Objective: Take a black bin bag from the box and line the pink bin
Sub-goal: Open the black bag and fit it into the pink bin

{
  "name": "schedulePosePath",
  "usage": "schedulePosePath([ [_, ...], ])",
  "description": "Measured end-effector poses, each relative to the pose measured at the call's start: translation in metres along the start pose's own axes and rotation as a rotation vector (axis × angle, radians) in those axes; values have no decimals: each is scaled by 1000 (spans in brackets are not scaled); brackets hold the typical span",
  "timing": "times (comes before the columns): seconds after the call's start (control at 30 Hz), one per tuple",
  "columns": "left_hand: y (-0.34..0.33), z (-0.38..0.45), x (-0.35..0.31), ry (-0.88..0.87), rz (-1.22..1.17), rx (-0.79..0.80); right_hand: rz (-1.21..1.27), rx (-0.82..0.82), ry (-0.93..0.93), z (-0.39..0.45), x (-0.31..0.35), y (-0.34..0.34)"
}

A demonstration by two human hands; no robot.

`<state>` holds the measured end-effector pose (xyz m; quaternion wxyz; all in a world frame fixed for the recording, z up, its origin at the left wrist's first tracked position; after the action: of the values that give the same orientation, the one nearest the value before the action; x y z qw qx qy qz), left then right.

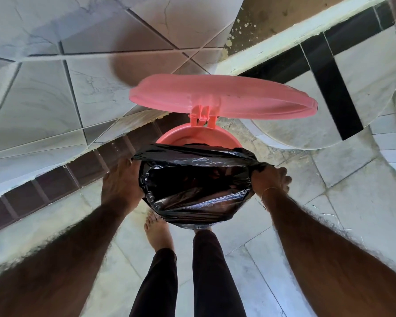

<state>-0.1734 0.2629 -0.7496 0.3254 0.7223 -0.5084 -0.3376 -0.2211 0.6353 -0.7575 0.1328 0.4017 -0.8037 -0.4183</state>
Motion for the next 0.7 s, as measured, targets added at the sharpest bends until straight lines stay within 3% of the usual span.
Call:
schedulePosePath([
  [0.13, 3, 14, -1, -21, 104, 130, -33, -12, -31, 3, 12, 12],
  [0.27, 6, 33, 3, 30, 12, 382, 257, 128, -70, 12, 26, 16],
  [0.33, 11, 42, 5, 68, -113, 426, 520, 238, -124, 11, 30, 9],
  [0.43, 26, 47, -2, 140, -306, 347, 905, 311, -251, 12, 28, -2],
  [0.53, 30, 47, -8, 279, -559, 217, 1138, 347, -337, 8, 27, -8],
  [0.63, 24, 47, -8, 463, -843, 115, 1160, 325, -266, 3, 33, -4],
  [0.7, 22, 49, -12, 498, -924, 71, 1162, 303, -217, 1, 37, -1],
])
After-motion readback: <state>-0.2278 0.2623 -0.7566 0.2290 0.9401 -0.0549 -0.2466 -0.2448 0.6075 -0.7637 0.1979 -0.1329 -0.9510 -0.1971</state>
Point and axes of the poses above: each hand's wrist, its own z-axis towards the middle knuckle, its own y-axis out of the back of the hand, x = y × z, the point moved 6 cm from there along z, towards the middle knuckle, and after that the axes turned 2 degrees about x, right-handed, at the moved point
